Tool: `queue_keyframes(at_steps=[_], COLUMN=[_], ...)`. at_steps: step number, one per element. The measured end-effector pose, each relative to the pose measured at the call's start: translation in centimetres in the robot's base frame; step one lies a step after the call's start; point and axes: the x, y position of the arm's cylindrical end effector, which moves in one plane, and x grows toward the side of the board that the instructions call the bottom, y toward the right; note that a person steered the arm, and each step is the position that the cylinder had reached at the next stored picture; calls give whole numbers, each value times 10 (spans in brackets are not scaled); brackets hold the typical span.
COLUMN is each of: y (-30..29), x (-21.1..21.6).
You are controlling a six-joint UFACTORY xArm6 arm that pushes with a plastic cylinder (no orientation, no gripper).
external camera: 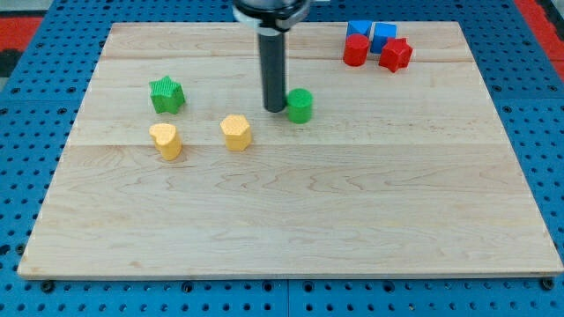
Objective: Push the green circle towards the center right
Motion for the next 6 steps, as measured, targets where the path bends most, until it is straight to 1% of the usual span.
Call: queue_keyframes(at_steps=[1, 3, 4, 5, 6], y=[43, 38, 22, 39, 131], x=[0, -2, -4, -4, -4])
